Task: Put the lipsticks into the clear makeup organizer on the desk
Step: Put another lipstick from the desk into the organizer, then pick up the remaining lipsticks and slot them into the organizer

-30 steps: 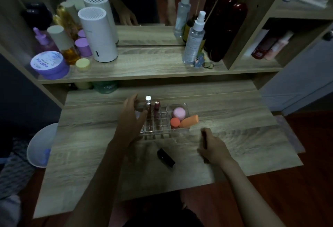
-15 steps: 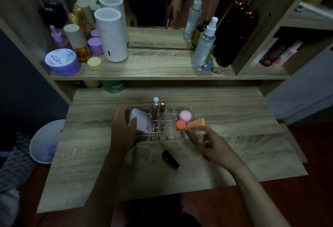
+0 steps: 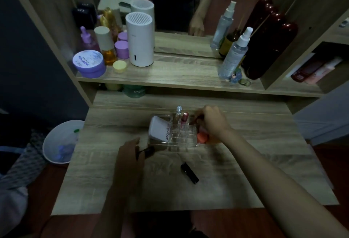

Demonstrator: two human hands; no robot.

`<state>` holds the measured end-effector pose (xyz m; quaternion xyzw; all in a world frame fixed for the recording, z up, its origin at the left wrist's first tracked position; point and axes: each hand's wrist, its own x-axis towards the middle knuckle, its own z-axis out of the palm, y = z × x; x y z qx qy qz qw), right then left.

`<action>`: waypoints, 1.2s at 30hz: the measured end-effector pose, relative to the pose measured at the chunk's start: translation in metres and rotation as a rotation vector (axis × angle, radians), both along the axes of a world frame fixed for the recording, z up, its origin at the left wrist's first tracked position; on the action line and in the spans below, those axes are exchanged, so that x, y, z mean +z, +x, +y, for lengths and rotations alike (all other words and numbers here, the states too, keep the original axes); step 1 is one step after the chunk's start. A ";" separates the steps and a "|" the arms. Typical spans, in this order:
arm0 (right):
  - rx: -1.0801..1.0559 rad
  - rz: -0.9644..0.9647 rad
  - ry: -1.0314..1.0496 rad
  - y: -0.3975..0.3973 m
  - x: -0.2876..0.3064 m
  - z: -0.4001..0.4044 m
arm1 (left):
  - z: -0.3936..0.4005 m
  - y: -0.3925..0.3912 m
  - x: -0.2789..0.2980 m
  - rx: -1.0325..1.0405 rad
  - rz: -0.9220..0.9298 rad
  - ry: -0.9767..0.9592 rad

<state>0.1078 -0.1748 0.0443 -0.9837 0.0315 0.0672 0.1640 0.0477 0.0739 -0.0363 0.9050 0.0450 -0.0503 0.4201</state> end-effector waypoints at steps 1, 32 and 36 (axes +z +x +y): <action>0.024 0.012 -0.024 0.002 -0.001 0.002 | 0.004 -0.003 -0.001 -0.025 0.008 0.018; 0.051 -0.236 0.140 -0.119 -0.021 0.025 | -0.016 0.008 0.044 -0.072 -0.217 -0.240; 0.080 0.025 0.133 -0.141 -0.056 0.031 | -0.029 0.018 0.048 -0.118 -0.283 -0.215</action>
